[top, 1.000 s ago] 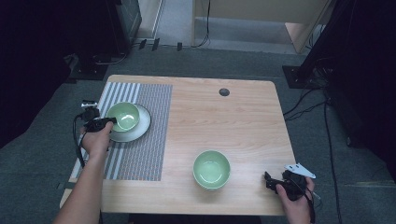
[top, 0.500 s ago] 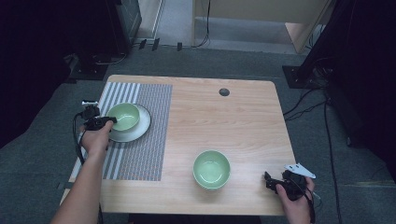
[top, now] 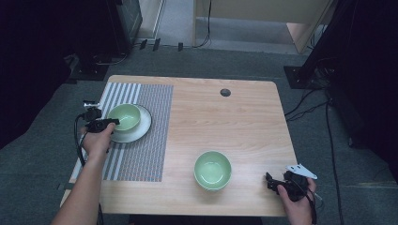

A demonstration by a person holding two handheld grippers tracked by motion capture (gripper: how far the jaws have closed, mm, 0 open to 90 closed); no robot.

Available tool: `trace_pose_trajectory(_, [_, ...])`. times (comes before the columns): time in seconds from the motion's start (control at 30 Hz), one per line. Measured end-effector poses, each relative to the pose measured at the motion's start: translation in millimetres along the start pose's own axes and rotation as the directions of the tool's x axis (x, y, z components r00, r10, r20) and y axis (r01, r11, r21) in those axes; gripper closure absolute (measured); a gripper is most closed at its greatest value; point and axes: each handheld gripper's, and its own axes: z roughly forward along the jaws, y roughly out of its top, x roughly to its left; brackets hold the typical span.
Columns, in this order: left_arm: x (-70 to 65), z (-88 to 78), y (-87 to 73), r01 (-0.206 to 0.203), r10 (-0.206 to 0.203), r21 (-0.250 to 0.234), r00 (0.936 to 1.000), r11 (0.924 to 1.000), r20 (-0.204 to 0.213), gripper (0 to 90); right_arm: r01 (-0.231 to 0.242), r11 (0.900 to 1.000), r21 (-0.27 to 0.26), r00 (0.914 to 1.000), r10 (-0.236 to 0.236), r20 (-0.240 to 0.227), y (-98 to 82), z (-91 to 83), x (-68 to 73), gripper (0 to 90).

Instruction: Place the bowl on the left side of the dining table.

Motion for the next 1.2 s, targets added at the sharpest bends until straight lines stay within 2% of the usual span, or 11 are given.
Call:
trace_pose_trajectory(0.07, [0.2, -0.7, -0.5, 0.002, -0.002, -0.011, 0.9999, 0.9999, 0.014, 67.2, 0.000, 1.000, 0.000, 1.0000, 0.000, 0.000, 0.0, 0.0, 0.0, 2.2])
trace_pose_trajectory(0.3, [-1.9, -6.8, 0.2, -0.004, 0.005, -0.056, 0.9998, 0.9984, 0.019, 34.2, 0.000, 1.000, 0.000, 1.0000, 0.000, 0.000, 0.0, 0.0, 0.0, 2.2])
trace_pose_trajectory(0.4, [-2.9, -11.0, -1.9, -0.037, 0.042, -0.071, 0.9964, 0.9968, 0.073, 17.0, 0.000, 1.000, 0.000, 1.0000, 0.000, 0.000, 0.0, 0.0, 0.1, 2.0])
trace_pose_trajectory(0.43, [-4.2, -12.2, -2.3, -0.040, 0.044, -0.081, 0.9977, 0.9959, 0.052, 15.1, 0.000, 1.000, 0.000, 1.0000, 0.000, 0.001, 0.1, 0.2, 0.0, 1.6])
trace_pose_trajectory(0.5, [-6.1, -13.1, -3.0, -0.059, 0.060, -0.080, 0.9980, 0.9951, 0.016, 15.1, -0.002, 1.000, 0.003, 1.0000, 0.002, 0.004, 0.2, 0.4, -0.2, 0.4])
trace_pose_trajectory(0.63, [-9.1, -17.0, -4.3, -0.078, 0.079, -0.103, 0.9969, 0.9916, 0.004, 15.1, -0.003, 1.000, 0.006, 1.0000, 0.003, 0.007, 0.3, 0.8, -0.4, 0.0])
trace_pose_trajectory(0.7, [-10.3, -19.8, -4.6, -0.083, 0.084, -0.118, 0.9964, 0.9895, 0.003, 14.8, -0.008, 1.000, 0.007, 0.9999, 0.008, 0.009, 0.3, 0.6, -0.1, 0.0])
trace_pose_trajectory(0.8, [-12.9, -22.9, -5.4, -0.104, 0.108, -0.130, 0.9940, 0.9859, 0.020, 7.7, -0.013, 1.000, 0.006, 0.9998, 0.013, 0.016, 0.4, 0.8, -0.1, 0.0])
trace_pose_trajectory(0.93, [-18.1, -26.6, -7.8, -0.160, 0.160, -0.153, 0.9871, 0.9752, -0.014, 7.7, -0.018, 1.000, 0.005, 0.9996, 0.018, 0.021, 0.7, 1.3, -0.1, 0.0])
trace_pose_trajectory(1.03, [-19.1, -30.5, -9.2, -0.180, 0.181, -0.185, 0.9834, 0.9662, -0.009, 7.7, -0.020, 1.000, 0.005, 0.9995, 0.020, 0.024, 0.8, 1.3, 0.1, 0.0])
trace_pose_trajectory(1.2, [-20.6, -35.5, -11.1, -0.197, 0.200, -0.202, 0.9798, 0.9594, -0.003, 7.7, -0.021, 1.000, 0.005, 0.9995, 0.020, 0.024, 0.8, 1.4, 0.1, 0.0])
